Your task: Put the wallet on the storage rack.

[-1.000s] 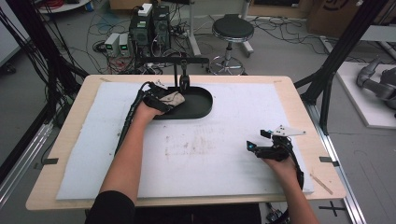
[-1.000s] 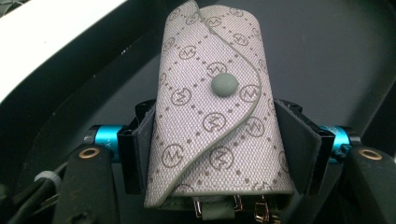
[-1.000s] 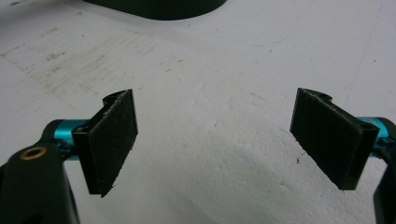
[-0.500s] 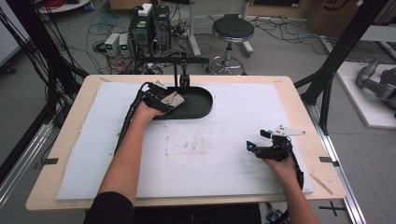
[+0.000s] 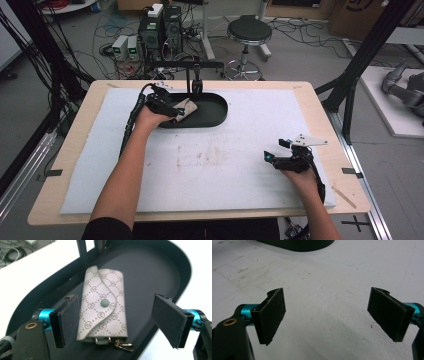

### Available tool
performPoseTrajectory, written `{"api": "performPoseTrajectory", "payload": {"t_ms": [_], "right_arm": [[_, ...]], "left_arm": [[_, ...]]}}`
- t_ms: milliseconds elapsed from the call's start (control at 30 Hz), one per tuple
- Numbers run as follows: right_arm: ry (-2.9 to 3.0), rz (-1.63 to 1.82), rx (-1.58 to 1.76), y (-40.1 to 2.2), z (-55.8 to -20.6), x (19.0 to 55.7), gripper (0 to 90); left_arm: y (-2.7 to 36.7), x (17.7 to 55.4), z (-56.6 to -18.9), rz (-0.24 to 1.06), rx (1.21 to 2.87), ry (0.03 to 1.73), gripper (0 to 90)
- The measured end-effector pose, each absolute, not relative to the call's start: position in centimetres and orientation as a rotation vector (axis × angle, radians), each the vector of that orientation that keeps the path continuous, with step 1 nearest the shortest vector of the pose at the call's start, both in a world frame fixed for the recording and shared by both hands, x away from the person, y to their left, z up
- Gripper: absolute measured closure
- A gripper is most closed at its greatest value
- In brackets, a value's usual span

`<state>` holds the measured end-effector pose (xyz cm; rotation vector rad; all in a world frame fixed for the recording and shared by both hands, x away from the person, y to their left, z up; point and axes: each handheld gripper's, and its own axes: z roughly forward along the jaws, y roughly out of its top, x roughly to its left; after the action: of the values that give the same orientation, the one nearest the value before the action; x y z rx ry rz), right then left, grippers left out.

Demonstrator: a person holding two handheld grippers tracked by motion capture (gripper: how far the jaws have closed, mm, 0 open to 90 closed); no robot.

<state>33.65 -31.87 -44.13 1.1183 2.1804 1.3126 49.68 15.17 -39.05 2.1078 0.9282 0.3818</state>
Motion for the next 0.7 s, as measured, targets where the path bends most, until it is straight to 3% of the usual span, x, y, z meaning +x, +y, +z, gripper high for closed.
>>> {"api": "performPoseTrajectory", "payload": {"t_ms": [700], "right_arm": [[2.174,1.312,1.119,-31.8,-44.1,33.7,15.3]], "left_arm": [[17.7,42.3,-38.3,0.406,2.024,0.846,21.0]]}}
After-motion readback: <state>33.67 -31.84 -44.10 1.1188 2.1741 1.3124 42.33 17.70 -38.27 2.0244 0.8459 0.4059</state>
